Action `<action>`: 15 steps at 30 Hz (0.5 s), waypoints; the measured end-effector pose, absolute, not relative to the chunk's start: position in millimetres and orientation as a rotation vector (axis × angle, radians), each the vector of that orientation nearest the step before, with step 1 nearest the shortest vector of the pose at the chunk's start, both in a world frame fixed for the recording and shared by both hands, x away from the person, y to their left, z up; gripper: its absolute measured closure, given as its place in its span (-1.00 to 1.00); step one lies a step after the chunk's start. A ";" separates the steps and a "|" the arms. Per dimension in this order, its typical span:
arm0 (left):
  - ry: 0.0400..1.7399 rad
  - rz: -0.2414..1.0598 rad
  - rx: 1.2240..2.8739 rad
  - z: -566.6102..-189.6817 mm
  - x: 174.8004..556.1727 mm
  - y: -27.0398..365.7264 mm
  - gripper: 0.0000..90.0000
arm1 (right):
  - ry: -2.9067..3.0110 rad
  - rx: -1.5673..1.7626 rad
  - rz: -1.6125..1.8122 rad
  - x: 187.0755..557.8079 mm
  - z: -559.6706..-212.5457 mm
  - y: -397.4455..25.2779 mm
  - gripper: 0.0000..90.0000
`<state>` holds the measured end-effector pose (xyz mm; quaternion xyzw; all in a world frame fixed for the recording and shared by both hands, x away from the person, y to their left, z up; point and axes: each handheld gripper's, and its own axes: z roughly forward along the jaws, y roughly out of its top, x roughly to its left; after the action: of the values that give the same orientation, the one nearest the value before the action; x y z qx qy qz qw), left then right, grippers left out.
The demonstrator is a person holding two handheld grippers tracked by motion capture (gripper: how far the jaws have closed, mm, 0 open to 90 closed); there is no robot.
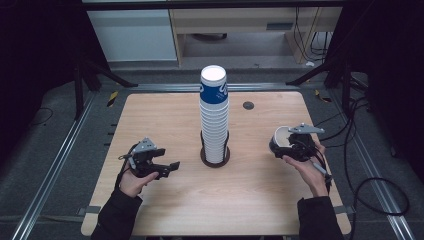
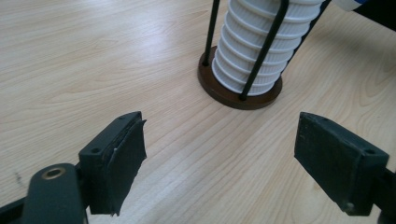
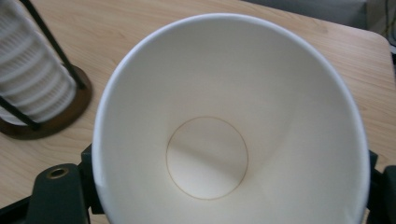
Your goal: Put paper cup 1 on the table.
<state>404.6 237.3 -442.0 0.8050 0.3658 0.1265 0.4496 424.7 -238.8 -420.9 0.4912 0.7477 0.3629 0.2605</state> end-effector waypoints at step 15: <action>0.922 0.319 2.004 -444.1 407.9 240.1 -0.66 | 2.083 1.370 0.903 462.6 -434.8 -229.5 -0.58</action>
<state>407.9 240.1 -444.1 0.8071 0.3712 0.1283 0.4408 462.6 -229.5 -434.8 0.5011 0.7622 0.3304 0.2426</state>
